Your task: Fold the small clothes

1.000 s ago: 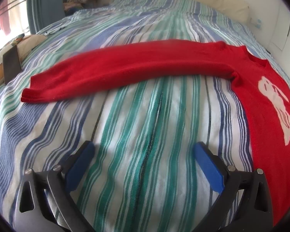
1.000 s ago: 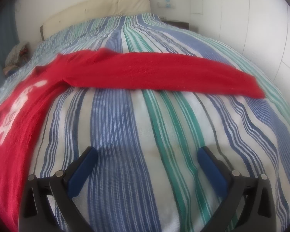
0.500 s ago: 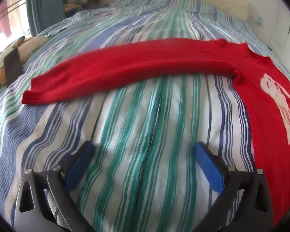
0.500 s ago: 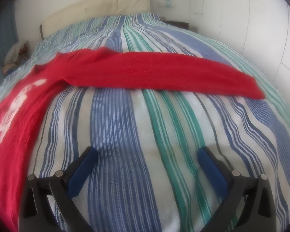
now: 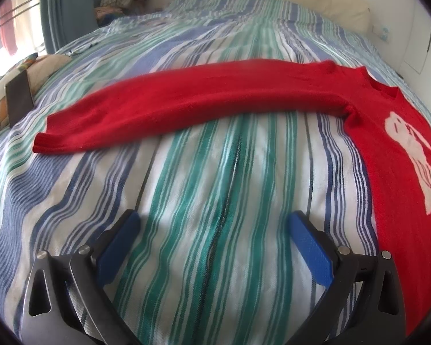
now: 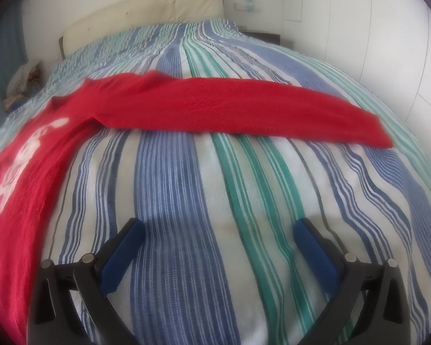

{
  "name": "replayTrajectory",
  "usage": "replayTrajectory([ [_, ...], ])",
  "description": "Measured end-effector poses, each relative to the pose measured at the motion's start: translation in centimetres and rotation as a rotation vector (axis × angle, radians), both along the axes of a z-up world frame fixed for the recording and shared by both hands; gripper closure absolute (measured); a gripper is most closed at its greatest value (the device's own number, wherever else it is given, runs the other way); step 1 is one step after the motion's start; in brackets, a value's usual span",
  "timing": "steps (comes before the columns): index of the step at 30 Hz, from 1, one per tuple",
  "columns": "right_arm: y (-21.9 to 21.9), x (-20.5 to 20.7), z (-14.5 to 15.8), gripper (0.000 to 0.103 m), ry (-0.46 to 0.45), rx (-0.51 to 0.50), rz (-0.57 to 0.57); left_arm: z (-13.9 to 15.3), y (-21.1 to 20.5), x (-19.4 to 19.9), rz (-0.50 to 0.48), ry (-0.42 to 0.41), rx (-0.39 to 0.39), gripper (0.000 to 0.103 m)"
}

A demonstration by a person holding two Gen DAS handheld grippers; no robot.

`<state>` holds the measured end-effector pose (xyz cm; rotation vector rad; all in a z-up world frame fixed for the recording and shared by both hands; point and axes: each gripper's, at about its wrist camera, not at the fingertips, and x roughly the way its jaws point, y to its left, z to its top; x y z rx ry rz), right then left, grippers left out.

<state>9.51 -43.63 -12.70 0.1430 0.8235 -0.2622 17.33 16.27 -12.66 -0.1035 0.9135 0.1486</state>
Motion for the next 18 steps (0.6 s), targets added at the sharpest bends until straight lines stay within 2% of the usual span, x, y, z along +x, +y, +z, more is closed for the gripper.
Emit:
replayTrajectory([
  [18, -0.16, 0.03, 0.02, 0.0, 0.001, -0.004, 0.0, 0.0, -0.03, 0.01, 0.002, -0.002, 0.007, 0.0],
])
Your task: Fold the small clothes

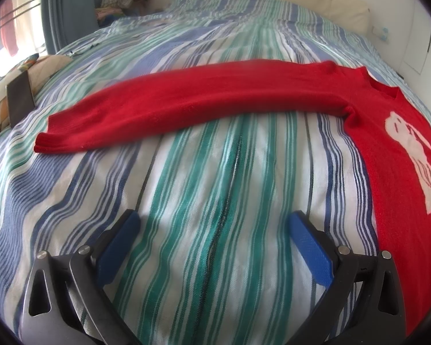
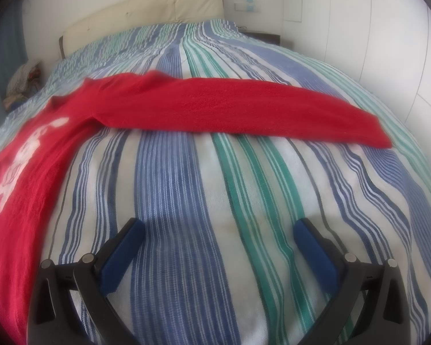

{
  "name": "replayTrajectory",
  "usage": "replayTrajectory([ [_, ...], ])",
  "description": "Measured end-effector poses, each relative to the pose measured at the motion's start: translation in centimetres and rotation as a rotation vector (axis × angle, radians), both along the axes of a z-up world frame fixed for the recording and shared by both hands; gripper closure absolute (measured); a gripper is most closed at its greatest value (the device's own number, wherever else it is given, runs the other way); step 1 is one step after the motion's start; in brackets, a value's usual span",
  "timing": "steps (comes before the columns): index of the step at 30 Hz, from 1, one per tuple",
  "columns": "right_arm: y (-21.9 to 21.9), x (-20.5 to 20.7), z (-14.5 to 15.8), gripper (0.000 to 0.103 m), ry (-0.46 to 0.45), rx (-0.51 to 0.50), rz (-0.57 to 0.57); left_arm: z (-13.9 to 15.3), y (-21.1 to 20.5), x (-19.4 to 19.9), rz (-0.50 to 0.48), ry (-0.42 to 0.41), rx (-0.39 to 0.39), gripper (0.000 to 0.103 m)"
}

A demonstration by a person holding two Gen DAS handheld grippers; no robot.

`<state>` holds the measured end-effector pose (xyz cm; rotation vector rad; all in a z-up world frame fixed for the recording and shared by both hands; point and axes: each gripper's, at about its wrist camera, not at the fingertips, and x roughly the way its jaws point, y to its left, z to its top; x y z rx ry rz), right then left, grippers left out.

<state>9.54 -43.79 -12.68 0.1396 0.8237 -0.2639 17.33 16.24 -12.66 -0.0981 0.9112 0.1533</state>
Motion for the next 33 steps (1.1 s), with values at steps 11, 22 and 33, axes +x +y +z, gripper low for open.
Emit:
replayTrajectory([
  [11, 0.1, 0.0, 0.0, 0.0, 0.0, 0.0, 0.001, 0.0, -0.4, -0.1, 0.0, 0.003, 0.014, 0.0],
  [22, -0.1, -0.2, 0.2, 0.0, -0.009, 0.011, 0.003, 0.0, 0.1, -0.2, -0.015, 0.0, -0.014, 0.0],
  [33, -1.8, -0.9, 1.6, 0.001, -0.026, 0.166, 0.039, 3.5, 1.5, -2.0, -0.018, -0.149, -0.124, 0.001],
])
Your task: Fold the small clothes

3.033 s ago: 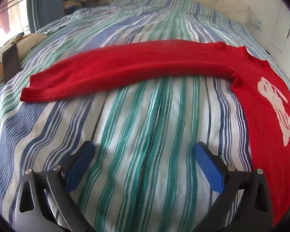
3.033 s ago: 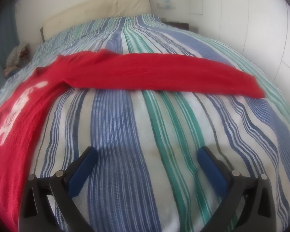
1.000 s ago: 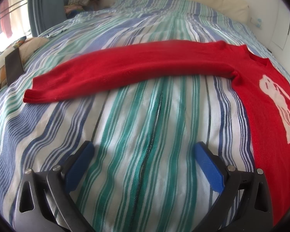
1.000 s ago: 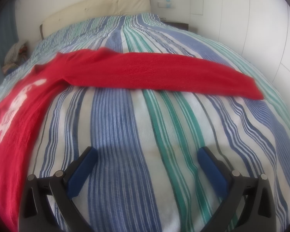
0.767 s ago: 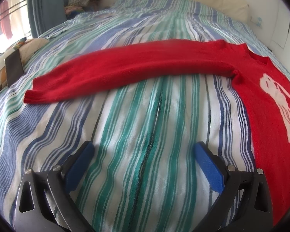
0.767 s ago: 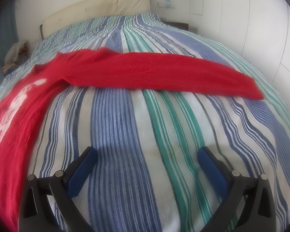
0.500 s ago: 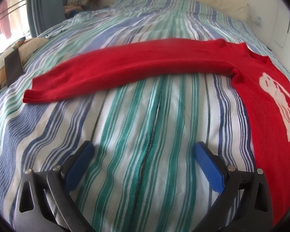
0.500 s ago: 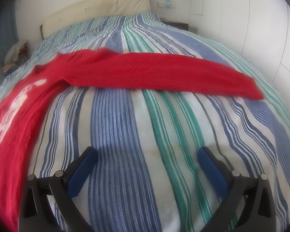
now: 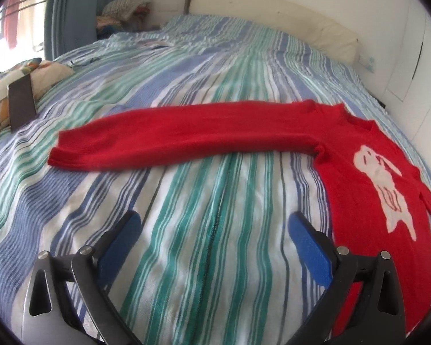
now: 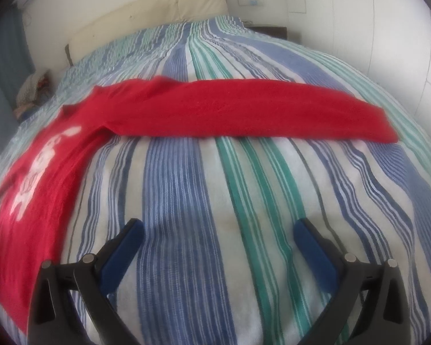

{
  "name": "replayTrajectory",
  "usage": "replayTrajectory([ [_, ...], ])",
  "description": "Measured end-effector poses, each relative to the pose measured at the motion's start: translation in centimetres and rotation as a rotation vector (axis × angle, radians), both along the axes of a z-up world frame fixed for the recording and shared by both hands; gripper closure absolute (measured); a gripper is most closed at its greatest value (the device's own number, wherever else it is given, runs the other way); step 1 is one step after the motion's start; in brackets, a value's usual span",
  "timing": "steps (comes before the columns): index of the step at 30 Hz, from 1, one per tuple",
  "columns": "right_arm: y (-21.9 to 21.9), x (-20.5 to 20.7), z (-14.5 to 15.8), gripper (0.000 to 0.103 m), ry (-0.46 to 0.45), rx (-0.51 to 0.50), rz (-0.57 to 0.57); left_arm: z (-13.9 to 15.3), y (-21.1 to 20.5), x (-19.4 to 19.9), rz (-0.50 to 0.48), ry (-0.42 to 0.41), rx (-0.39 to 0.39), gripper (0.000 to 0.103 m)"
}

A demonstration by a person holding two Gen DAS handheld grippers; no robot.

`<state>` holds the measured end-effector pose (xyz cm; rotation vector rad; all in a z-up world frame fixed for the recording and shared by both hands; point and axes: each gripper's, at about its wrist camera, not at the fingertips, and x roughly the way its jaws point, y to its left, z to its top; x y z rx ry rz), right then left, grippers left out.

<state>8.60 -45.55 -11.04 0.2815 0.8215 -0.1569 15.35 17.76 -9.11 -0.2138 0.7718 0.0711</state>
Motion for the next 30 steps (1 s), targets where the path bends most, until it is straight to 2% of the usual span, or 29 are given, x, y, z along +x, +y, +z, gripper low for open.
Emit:
replayTrajectory([
  [2, -2.9, -0.9, 1.0, 0.001, -0.061, 0.201, -0.032, -0.2, 0.4, 0.4, 0.013, 0.008, -0.017, 0.001],
  [5, -8.7, -2.4, 1.4, 0.006, -0.161, 0.497, -0.178, -1.8, 0.9, 1.6, 0.042, 0.069, -0.048, 0.001],
  [7, -12.7, -3.5, 1.3, 0.012, -0.22, 0.606, -0.31, -2.7, 1.2, 2.1, 0.056, 0.094, -0.064, 0.001],
  [9, -16.1, -4.0, 0.3, 0.018, -0.238, 0.698, -0.393, -3.1, 1.0, 2.2, 0.053, 0.1, -0.059, 0.001],
  [10, -17.5, -3.9, -0.4, 0.023, -0.233, 0.75, -0.416, -3.1, 0.8, 2.3, 0.049, 0.101, -0.051, 0.001],
  [11, -18.6, -4.0, -1.0, 0.035, -0.232, 0.791, -0.445, -3.2, 0.6, 2.2, 0.045, 0.101, -0.037, 0.001],
  [12, -19.4, -4.0, -1.4, 0.041, -0.24, 0.813, -0.47, -3.2, 0.4, 2.2, 0.041, 0.102, -0.025, 0.0],
  [15, -20.6, -3.3, -1.7, 0.044, -0.26, 0.82, -0.492, -3.4, -0.1, 2.1, 0.038, 0.106, 0.003, 0.0],
  [17, -20.7, -2.0, -1.4, 0.045, -0.24, 0.767, -0.489, -3.5, -0.1, 2.1, 0.038, 0.109, 0.01, 0.0],
  [19, -20.6, -0.9, -1.6, 0.051, -0.219, 0.714, -0.496, -3.6, -0.1, 2.1, 0.038, 0.109, 0.012, 0.0],
  [20, -20.4, -0.4, -1.8, 0.061, -0.212, 0.692, -0.497, -3.6, 0.0, 2.0, 0.039, 0.108, 0.012, 0.0],
  [21, -20.2, 0.0, -1.9, 0.077, -0.198, 0.669, -0.504, -3.6, 0.0, 2.0, 0.039, 0.108, 0.013, 0.0],
  [22, -20.2, 0.4, -2.1, 0.084, -0.183, 0.657, -0.515, -3.7, 0.0, 1.9, 0.039, 0.107, 0.014, 0.0],
  [23, -20.6, 0.5, -2.1, 0.098, -0.171, 0.646, -0.534, -3.7, 0.0, 1.9, 0.039, 0.107, 0.013, 0.0],
  [24, -20.7, 0.6, -1.8, 0.098, -0.175, 0.637, -0.544, -3.7, 0.1, 1.9, 0.039, 0.106, 0.012, 0.0],
  [26, -20.3, 1.0, 0.6, 0.098, -0.199, 0.562, -0.527, -3.7, 0.0, 1.9, 0.039, 0.107, 0.012, 0.0],
  [28, -18.6, 2.3, 4.7, 0.098, -0.251, 0.488, -0.425, -3.7, 0.0, 1.9, 0.039, 0.109, 0.014, 0.0],
  [30, -15.2, 4.3, 9.4, 0.098, -0.309, 0.432, -0.29, -3.7, 0.0, 2.0, 0.04, 0.114, 0.021, 0.0],
])
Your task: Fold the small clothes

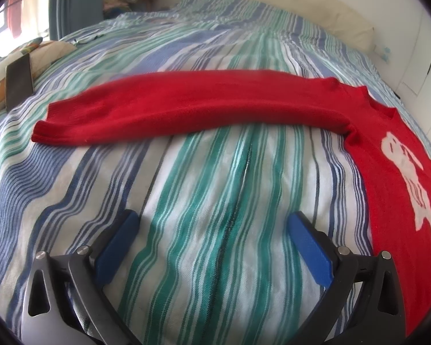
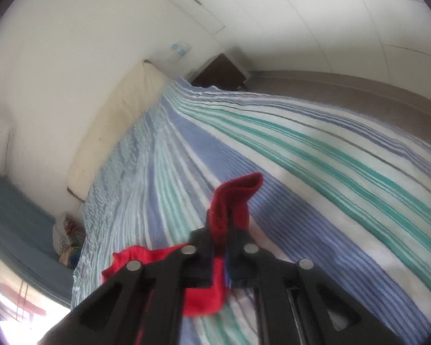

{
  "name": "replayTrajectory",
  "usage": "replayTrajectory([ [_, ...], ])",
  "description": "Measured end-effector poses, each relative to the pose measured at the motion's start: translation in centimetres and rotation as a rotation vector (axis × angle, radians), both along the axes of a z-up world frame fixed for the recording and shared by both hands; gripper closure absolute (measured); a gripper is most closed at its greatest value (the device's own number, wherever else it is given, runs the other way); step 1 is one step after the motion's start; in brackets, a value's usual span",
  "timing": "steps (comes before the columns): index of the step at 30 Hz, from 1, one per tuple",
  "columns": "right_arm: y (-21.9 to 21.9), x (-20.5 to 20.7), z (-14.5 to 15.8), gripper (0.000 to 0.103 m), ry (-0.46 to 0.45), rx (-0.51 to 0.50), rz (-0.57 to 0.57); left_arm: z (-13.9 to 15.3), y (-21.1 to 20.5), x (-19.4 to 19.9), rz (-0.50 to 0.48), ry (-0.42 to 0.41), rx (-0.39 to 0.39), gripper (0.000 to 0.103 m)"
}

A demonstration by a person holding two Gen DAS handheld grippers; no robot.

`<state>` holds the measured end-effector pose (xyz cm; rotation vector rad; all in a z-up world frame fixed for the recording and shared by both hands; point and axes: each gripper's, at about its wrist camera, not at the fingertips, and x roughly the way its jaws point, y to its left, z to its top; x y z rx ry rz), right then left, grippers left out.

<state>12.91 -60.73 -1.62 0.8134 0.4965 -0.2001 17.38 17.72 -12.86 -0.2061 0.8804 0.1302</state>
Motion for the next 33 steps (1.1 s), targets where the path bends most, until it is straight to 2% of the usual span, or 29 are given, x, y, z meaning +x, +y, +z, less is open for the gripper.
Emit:
replayTrajectory([
  [4, 9.4, 5.1, 8.9, 0.098, -0.135, -0.122, 0.248, 0.0, -0.2, 0.0, 0.0, 0.007, 0.014, 0.0],
  [6, 14.7, 8.0, 11.7, 0.098, -0.169, -0.152, 0.369, 0.1, -0.1, 0.0, 0.0, 0.004, 0.008, 0.0],
  [8, 20.1, 10.9, 13.2, 0.098, -0.181, -0.169, 0.471, 0.1, -0.1, 0.0, -0.001, 0.002, 0.003, 0.0],
  [11, 28.6, 14.8, 12.9, 0.098, -0.161, -0.232, 0.599, 0.1, -0.1, 0.0, 0.0, 0.002, 0.004, 0.0],
  [14, 35.4, 17.6, 9.9, 0.096, -0.109, -0.248, 0.703, 0.0, 0.0, 0.0, 0.0, 0.003, 0.005, 0.0],
  [16, 38.7, 19.1, 6.9, 0.08, -0.047, -0.187, 0.796, 0.0, 0.0, 0.0, 0.0, 0.002, 0.004, 0.0],
  [17, 39.2, 19.0, 4.9, 0.052, -0.01, -0.129, 0.837, 0.0, 0.0, 0.0, 0.0, 0.002, 0.003, 0.0],
  [18, 39.7, 19.0, 3.6, 0.036, 0.0, -0.065, 0.861, 0.0, -0.1, 0.0, 0.0, 0.002, 0.004, 0.0],
  [20, 39.1, 17.9, 2.0, 0.036, -0.021, 0.032, 0.897, 0.0, 0.0, 0.0, 0.0, 0.002, 0.004, 0.0],
  [23, 37.9, 17.4, 1.3, 0.036, 0.009, 0.012, 0.894, 0.0, -0.1, 0.0, 0.0, 0.004, 0.006, 0.0],
  [25, 35.9, 17.4, 0.7, 0.036, 0.065, -0.003, 0.87, 0.0, -0.1, 0.0, 0.0, 0.006, 0.011, 0.0],
  [28, 31.8, 17.7, -2.9, 0.036, 0.203, 0.043, 0.803, -0.1, -0.2, 0.1, 0.0, 0.006, 0.014, 0.0],
  [29, 30.2, 17.5, -4.8, 0.036, 0.267, 0.032, 0.755, -0.1, -0.2, 0.1, 0.0, 0.005, 0.013, 0.0],
  [31, 27.1, 16.6, -8.5, 0.036, 0.416, -0.064, 0.625, 0.0, -0.2, 0.0, -0.002, 0.004, 0.013, 0.0],
  [32, 25.6, 15.8, -9.8, 0.052, 0.438, -0.081, 0.585, 0.0, -0.3, 0.0, -0.002, 0.003, 0.012, 0.0],
  [33, 24.1, 14.9, -10.3, 0.064, 0.402, -0.054, 0.57, 0.0, -0.3, 0.1, -0.003, 0.002, 0.012, 0.0],
])
